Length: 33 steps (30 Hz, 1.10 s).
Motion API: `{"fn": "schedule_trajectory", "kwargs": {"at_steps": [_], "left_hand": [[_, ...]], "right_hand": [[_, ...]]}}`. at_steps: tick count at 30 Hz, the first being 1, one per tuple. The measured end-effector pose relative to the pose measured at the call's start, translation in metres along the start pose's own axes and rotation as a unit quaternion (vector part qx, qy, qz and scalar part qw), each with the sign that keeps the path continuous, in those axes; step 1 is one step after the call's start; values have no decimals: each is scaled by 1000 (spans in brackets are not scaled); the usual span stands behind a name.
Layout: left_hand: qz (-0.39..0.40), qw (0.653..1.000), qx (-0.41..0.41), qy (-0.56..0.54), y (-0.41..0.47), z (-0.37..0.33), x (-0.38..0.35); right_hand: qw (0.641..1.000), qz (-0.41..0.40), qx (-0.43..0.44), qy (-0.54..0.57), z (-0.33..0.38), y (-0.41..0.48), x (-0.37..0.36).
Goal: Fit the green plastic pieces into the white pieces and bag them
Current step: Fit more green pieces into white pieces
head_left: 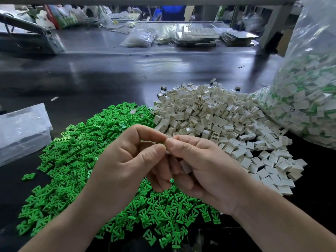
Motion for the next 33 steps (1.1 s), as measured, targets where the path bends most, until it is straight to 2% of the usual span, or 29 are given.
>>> {"fn": "schedule_trajectory", "kwargs": {"at_steps": [3, 8, 10, 12, 14, 16, 18, 21, 24, 27, 29, 33], "left_hand": [[-16, 989, -56, 135, -3, -6, -1], [-41, 976, -71, 200, -4, -6, 0], [-68, 966, -99, 229, -5, -6, 0], [-101, 952, -117, 263, -6, -7, 3], [-67, 921, -134, 359, -5, -4, -2], [-29, 898, -128, 420, -3, 3, -8], [-29, 893, -127, 431, -2, 7, -9], [-30, 900, -122, 417, 0, 7, -7], [-39, 904, -128, 406, 0, 2, -7], [-82, 905, -146, 392, -1, -6, -4], [-99, 901, -152, 393, -1, -9, -2], [-44, 911, -155, 379, 0, -8, -5]], "right_hand": [[1000, -9, -24, 3, -3, 1, 0], [999, -5, -40, 0, -1, 1, -2], [998, -9, -36, 43, 0, 1, -3], [989, -27, -26, 146, 1, 5, -2], [970, -32, -21, 239, 0, 8, -1], [963, 9, -11, 268, 2, 9, -6], [957, 51, 6, 287, 5, 8, -11], [951, 39, 0, 305, 2, 7, -9], [955, 22, -7, 296, -1, 9, -5], [960, -58, -15, 272, -3, 11, 6], [972, -86, -43, 213, -4, 9, 13], [994, 22, -94, 45, -2, 2, 6]]}}
Point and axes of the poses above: each hand's wrist, its own y-axis towards the middle knuckle, its own x-axis out of the back of the hand, z = x × y, the point moved 3 cm from there along y, towards the middle knuckle, and after that the axes turned 12 degrees about -y, right-handed, at the moved point
